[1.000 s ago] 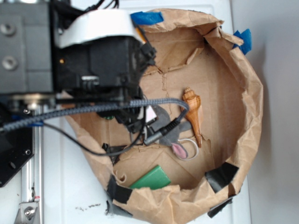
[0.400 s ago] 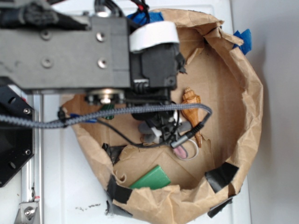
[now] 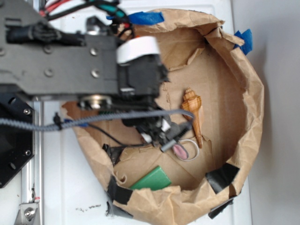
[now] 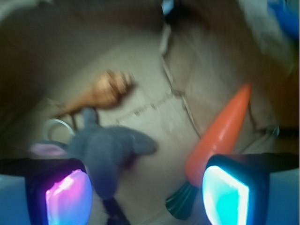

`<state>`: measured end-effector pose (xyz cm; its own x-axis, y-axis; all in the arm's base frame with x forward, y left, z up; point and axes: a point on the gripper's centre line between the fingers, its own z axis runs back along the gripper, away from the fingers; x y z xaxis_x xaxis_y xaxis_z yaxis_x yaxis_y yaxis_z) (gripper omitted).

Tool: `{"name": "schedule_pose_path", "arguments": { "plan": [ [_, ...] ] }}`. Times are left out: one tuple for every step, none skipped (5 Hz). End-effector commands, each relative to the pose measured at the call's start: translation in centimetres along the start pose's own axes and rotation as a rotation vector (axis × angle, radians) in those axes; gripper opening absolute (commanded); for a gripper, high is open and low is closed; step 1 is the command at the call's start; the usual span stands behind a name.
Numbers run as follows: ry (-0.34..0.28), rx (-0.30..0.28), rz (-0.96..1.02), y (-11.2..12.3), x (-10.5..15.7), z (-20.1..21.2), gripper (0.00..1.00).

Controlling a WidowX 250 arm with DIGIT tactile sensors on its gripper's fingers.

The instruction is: Grab the carrot.

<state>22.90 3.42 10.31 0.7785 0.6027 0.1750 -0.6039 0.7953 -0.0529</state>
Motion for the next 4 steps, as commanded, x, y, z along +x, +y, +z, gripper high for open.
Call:
{"name": "schedule_pose_path", "arguments": {
  "plan": [
    [0.009,-0.016,0.024,1.2,0.5,-1.2,1.00],
    [0.003,-0.011,0.017,2.4,1.1,-0.9,1.00],
    [-0.001,-0.001,0.045,4.4,1.5,-0.5,1.00],
    [0.003,0.000,0.061,5.8,1.3,0.0,1.00]
  ]
}}
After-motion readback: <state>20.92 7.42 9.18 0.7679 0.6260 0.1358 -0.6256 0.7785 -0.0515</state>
